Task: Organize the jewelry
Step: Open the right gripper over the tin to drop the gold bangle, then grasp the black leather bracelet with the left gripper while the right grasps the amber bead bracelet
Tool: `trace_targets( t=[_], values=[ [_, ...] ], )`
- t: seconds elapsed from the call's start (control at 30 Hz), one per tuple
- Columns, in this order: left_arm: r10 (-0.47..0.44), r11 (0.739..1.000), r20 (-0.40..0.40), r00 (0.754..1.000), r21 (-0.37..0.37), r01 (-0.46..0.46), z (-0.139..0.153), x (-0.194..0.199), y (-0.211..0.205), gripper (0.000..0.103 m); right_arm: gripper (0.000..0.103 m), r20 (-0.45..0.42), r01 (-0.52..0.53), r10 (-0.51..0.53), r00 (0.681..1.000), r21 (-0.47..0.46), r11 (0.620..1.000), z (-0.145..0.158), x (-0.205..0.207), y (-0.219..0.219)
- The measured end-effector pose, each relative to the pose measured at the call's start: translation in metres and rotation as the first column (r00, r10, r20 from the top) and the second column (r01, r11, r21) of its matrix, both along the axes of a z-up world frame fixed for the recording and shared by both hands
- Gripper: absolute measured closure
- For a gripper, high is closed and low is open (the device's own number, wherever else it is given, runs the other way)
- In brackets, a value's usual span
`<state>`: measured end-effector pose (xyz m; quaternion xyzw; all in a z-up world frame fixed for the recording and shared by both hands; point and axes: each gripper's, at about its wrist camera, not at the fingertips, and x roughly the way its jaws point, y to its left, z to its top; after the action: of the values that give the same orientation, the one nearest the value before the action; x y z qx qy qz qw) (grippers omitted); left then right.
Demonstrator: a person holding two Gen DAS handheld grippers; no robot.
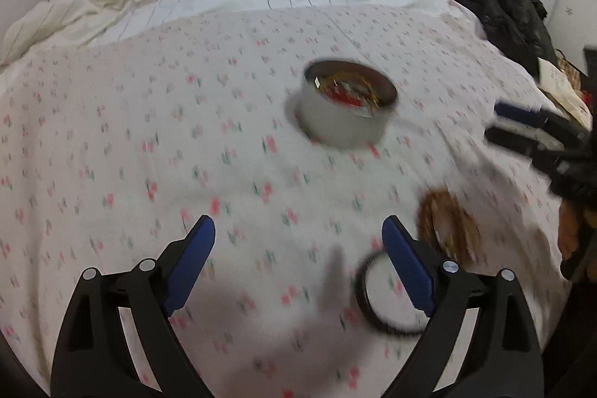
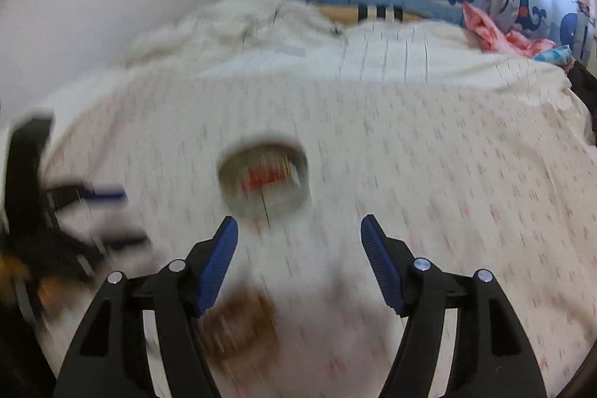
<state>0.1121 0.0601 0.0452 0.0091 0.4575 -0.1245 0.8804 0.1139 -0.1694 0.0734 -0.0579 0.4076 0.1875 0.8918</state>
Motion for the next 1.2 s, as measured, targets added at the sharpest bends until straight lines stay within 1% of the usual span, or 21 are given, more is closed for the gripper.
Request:
trace_targets(
  t=[0.07, 0.13, 0.2, 0.23, 0.37, 0.4, 0.43, 0.5, 0.57, 0.6, 0.67, 0.7, 0.73, 0.77, 0.87, 0.9, 0.97, 1.03, 1.1, 1.13, 1.2],
  values=[
    [-0.011, 1.000, -0.028, 1.000, 0.003, 0.011, -0.009, -0.012, -0.003, 0.016, 0.037, -0.042, -0.001, -0.001, 0.999, -0.050, 0.999, -0.011, -0.004, 0.001],
    [-0.047, 0.999, -0.036, 0.998, 0.017, 0.048, -0.012, -0.015, -0.011, 0.016, 0.037, -0.045, -0.023, 0.022, 0.999, -0.037, 0.999, -0.013, -0.003, 0.007],
    [-0.090, 0.994, -0.034, 0.995, 0.052, 0.091, -0.015, -0.017, -0.021, 0.016, 0.037, -0.032, -0.040, 0.039, 0.999, -0.035, 0.999, -0.015, -0.002, 0.015],
    [-0.100, 0.991, -0.036, 0.994, 0.085, 0.102, -0.019, -0.019, -0.025, 0.016, 0.037, -0.031, -0.049, 0.047, 0.998, -0.057, 0.997, -0.018, -0.002, 0.020],
    [-0.095, 0.981, -0.070, 0.993, 0.163, 0.105, -0.034, -0.016, -0.031, 0.016, 0.037, -0.025, -0.065, 0.061, 0.998, -0.240, 0.969, -0.037, -0.001, 0.039],
    [-0.088, 0.980, -0.065, 0.994, 0.174, 0.098, -0.034, -0.016, -0.030, 0.016, 0.037, 0.003, -0.051, 0.054, 0.999, -0.287, 0.957, -0.041, -0.001, 0.042],
    [-0.071, 0.979, -0.053, 0.996, 0.189, 0.080, -0.034, -0.014, -0.029, 0.016, 0.037, 0.024, -0.024, 0.032, 0.999, -0.307, 0.951, -0.042, 0.001, 0.043],
    [-0.012, 0.975, -0.018, 1.000, 0.222, 0.016, -0.033, -0.009, -0.023, 0.015, 0.037, 0.071, 0.072, -0.051, 0.996, -0.342, 0.937, -0.042, 0.009, 0.037],
    [0.063, 0.974, 0.001, 0.998, 0.217, -0.061, -0.029, -0.002, -0.013, 0.015, 0.037, 0.057, 0.109, -0.096, 0.994, -0.289, 0.951, -0.039, 0.016, 0.026],
    [0.080, 0.977, 0.000, 0.997, 0.199, -0.079, -0.027, 0.001, -0.007, 0.015, 0.037, 0.025, 0.102, -0.099, 0.995, -0.207, 0.973, -0.035, 0.017, 0.018],
    [0.110, 0.986, -0.010, 0.994, 0.126, -0.107, -0.021, 0.002, 0.006, 0.015, 0.037, -0.016, 0.056, -0.058, 0.998, -0.106, 0.993, -0.028, 0.014, 0.012],
    [0.102, 0.991, -0.026, 0.994, 0.093, -0.099, -0.020, 0.001, 0.008, 0.015, 0.037, -0.036, 0.022, -0.025, 0.999, -0.085, 0.996, -0.027, 0.012, 0.014],
    [0.090, 0.993, -0.038, 0.995, 0.078, -0.087, -0.021, 0.001, 0.007, 0.015, 0.037, -0.047, -0.007, 0.004, 0.999, -0.082, 0.997, -0.028, 0.010, 0.017],
    [0.076, 0.995, -0.050, 0.996, 0.074, -0.072, -0.023, 0.002, 0.005, 0.015, 0.037, -0.050, -0.036, 0.031, 0.998, -0.107, 0.994, -0.031, 0.007, 0.023],
    [0.030, 0.991, -0.085, 0.996, 0.130, -0.019, -0.034, 0.001, -0.010, 0.015, 0.037, -0.053, -0.076, 0.064, 0.997, -0.260, 0.963, -0.050, 0.006, 0.045],
    [0.020, 0.989, -0.085, 0.996, 0.150, -0.007, -0.036, 0.000, -0.014, 0.015, 0.037, -0.026, -0.067, 0.062, 0.998, -0.298, 0.952, -0.052, 0.005, 0.048],
    [0.017, 0.985, -0.063, 0.998, 0.173, -0.005, -0.034, -0.001, -0.018, 0.015, 0.037, 0.022, 0.004, 0.004, 1.000, -0.327, 0.945, -0.051, 0.008, 0.046],
    [0.046, 0.987, -0.060, 0.997, 0.159, -0.036, -0.033, 0.002, -0.014, 0.015, 0.037, 0.022, 0.063, -0.059, 0.998, -0.273, 0.960, -0.046, 0.014, 0.031],
    [0.071, 0.989, -0.073, 0.995, 0.134, -0.060, -0.035, 0.004, -0.008, 0.015, 0.037, 0.017, 0.123, -0.122, 0.992, -0.246, 0.962, -0.043, 0.019, 0.017],
    [0.076, 0.990, -0.078, 0.994, 0.124, -0.066, -0.036, 0.005, -0.006, 0.015, 0.037, 0.003, 0.122, -0.125, 0.992, -0.224, 0.967, -0.042, 0.020, 0.013],
    [0.074, 0.990, -0.082, 0.994, 0.124, -0.063, -0.037, 0.007, -0.006, 0.014, 0.037, -0.052, 0.092, -0.099, 0.994, -0.125, 0.988, -0.039, 0.023, 0.007]
  ],
)
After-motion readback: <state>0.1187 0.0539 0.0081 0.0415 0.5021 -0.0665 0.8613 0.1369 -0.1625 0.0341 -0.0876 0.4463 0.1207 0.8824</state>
